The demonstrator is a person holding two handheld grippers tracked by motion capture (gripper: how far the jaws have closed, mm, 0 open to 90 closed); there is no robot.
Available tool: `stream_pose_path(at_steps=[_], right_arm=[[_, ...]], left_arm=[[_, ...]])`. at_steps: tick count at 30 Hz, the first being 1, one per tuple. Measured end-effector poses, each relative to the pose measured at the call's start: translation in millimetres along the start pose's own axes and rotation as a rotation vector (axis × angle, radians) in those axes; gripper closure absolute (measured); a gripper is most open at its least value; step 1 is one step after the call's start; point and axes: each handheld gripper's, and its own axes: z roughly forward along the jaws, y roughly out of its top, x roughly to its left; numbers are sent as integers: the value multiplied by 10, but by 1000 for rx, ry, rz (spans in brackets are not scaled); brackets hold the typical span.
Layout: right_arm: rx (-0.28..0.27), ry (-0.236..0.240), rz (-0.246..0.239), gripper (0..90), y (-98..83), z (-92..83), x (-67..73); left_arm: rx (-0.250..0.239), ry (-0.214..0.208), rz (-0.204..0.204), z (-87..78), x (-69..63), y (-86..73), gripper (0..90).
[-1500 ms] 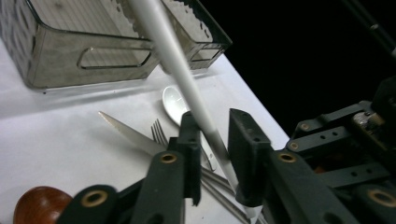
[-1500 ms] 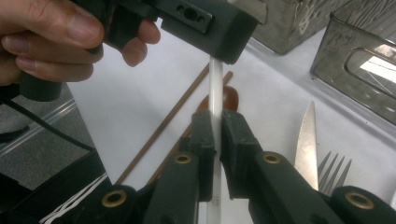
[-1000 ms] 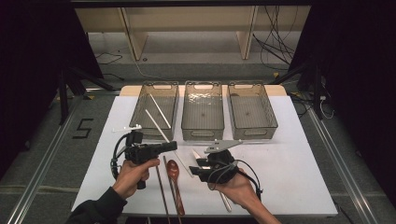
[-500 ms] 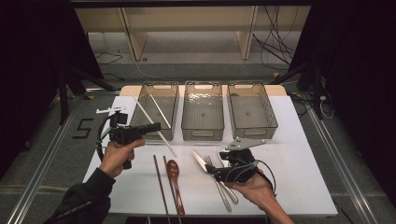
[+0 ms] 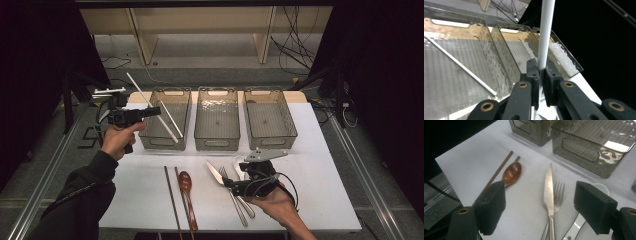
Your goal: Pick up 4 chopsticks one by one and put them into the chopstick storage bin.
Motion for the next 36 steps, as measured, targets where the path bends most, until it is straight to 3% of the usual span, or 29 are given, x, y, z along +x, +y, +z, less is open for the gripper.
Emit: stream_pose_path(at_steps=[7, 20, 36], right_arm=[[-3, 0, -2, 252, 2, -1, 9], [1, 8, -9, 248, 1, -4, 21], [2, 11, -8, 248, 2, -5, 21]], left_arm=[[5, 55, 6, 105, 96, 117, 837], [54, 140, -33, 390, 290, 232, 835], [141, 188, -46, 696, 400, 50, 829]])
